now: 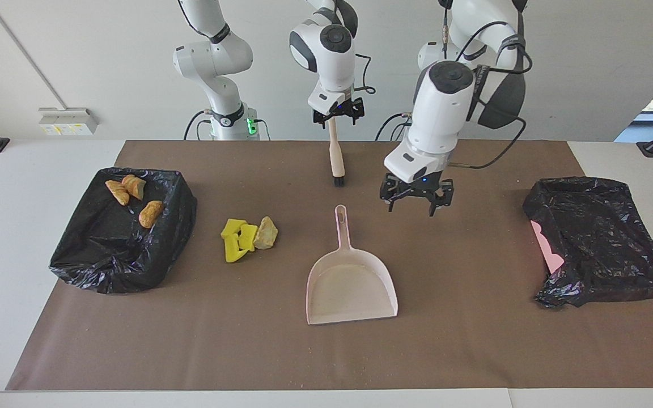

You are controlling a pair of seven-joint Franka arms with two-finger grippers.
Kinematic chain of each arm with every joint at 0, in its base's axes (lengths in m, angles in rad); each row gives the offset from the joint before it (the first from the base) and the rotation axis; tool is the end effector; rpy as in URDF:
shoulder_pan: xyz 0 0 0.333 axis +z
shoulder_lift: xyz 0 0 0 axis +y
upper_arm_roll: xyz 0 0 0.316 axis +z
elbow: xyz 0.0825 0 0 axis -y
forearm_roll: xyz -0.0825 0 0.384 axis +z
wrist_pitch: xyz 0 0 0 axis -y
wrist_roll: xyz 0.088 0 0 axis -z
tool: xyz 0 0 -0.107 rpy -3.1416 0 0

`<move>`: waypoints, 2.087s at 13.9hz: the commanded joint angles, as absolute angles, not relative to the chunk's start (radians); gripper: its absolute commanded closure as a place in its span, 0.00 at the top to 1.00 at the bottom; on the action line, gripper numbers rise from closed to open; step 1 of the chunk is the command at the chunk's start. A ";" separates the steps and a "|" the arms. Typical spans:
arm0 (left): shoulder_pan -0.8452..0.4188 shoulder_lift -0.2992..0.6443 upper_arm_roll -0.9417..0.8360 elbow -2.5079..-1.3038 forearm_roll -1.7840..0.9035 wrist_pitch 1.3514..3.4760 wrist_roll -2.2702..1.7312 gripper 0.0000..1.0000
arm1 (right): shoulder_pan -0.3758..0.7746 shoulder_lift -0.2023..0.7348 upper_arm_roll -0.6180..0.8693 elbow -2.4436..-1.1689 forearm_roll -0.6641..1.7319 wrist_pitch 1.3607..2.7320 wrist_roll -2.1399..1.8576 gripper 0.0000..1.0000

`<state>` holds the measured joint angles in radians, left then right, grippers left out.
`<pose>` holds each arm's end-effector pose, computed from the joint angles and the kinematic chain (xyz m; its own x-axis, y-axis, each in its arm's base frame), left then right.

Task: Sweep and dump trash in bin
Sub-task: 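Grasp the dustpan handle with the left gripper, then place the dustpan by the sponges while the right gripper grasps the brush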

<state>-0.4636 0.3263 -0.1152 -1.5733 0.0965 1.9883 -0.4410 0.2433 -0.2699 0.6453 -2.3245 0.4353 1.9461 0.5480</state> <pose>0.5659 -0.3522 0.4625 0.9809 -0.1641 0.1048 -0.1639 -0.9864 -0.0108 0.2626 0.3770 0.4141 0.9601 0.1268 -0.2492 0.1056 -0.9897 -0.0967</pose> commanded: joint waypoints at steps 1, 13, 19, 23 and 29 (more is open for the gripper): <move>-0.526 0.386 -0.100 -1.568 0.124 2.057 -0.555 1.00 | 0.279 -0.376 0.640 -2.460 0.518 2.018 0.479 1.00; -0.595 0.492 -0.094 -1.598 0.129 2.165 -0.703 0.55 | 0.431 -0.259 0.644 -2.577 0.548 2.275 0.565 1.00; -0.574 0.463 -0.095 -1.597 0.133 2.161 -0.638 0.00 | 0.443 -0.253 0.644 -2.577 0.523 2.267 0.566 0.34; -0.532 0.387 -0.095 -1.609 0.130 2.067 -0.426 0.00 | 0.440 -0.253 0.644 -2.571 0.486 2.255 0.624 0.00; -0.491 0.324 -0.094 -1.664 0.129 1.933 0.165 0.00 | 0.425 -0.255 0.635 -2.542 0.465 2.188 0.615 0.00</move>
<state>-0.4992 0.3630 -0.0880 -1.6068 0.1129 1.9389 0.0378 0.4376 -0.2540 0.6398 -2.5685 0.5052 2.2357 0.5946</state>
